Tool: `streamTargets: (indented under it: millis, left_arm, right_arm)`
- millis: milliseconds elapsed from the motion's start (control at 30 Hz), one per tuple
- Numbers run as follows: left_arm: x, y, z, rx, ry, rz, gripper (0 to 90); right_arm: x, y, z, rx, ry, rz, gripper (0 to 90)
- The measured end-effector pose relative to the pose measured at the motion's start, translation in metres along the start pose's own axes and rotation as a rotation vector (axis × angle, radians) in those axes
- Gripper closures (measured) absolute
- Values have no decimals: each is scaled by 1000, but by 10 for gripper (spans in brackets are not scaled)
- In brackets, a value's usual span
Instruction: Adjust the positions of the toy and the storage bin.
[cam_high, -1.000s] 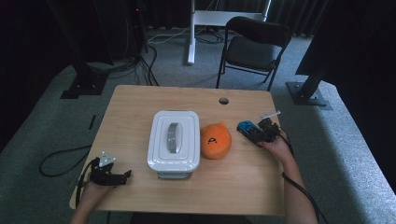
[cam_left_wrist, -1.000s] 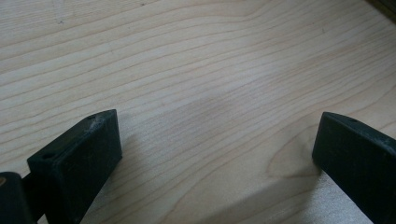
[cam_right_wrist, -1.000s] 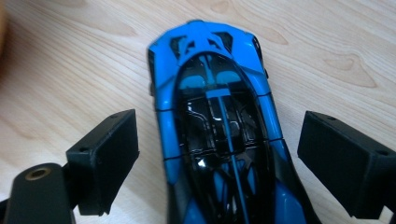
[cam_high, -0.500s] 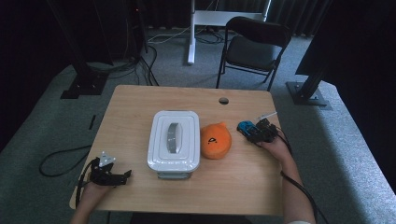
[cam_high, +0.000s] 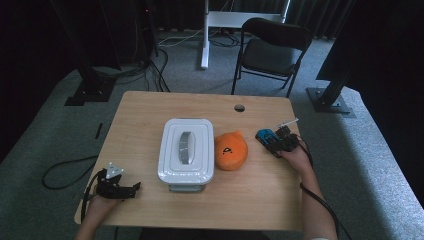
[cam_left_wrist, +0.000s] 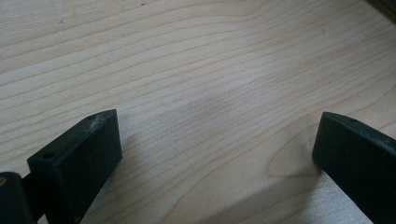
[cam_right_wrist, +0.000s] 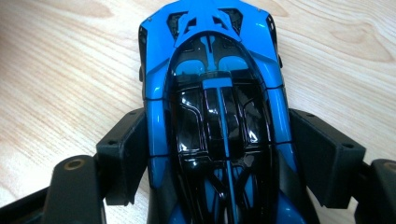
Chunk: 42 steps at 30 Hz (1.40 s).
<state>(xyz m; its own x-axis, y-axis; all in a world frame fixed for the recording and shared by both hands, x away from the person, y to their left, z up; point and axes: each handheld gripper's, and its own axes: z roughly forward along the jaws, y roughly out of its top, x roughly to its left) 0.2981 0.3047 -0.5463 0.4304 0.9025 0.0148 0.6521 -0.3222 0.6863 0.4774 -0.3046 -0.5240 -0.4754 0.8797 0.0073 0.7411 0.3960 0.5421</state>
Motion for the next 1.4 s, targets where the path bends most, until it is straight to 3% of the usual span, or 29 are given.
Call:
streamTargets:
  millis: [433,700,867,967,1200,1400]
  left_arm:
    - [0,0,0,0,0,0,17]
    - [0,0,0,0,2,-2,17]
    - [0,0,0,0,3,-2,17]
    - [0,0,0,0,3,-3,17]
    - [0,0,0,0,3,-3,17]
    - [0,0,0,0,3,-3,17]
  right_arm:
    - [5,-22,-21,31,-52,176,268]
    - [14,-44,-55,-8,-65,208,268]
    - [17,-60,-76,-19,-110,218,268]
    - [16,-76,-87,-28,-118,249,268]
    - [16,-109,-103,-14,-171,299,268]
    - [22,-124,-109,12,-189,294,268]
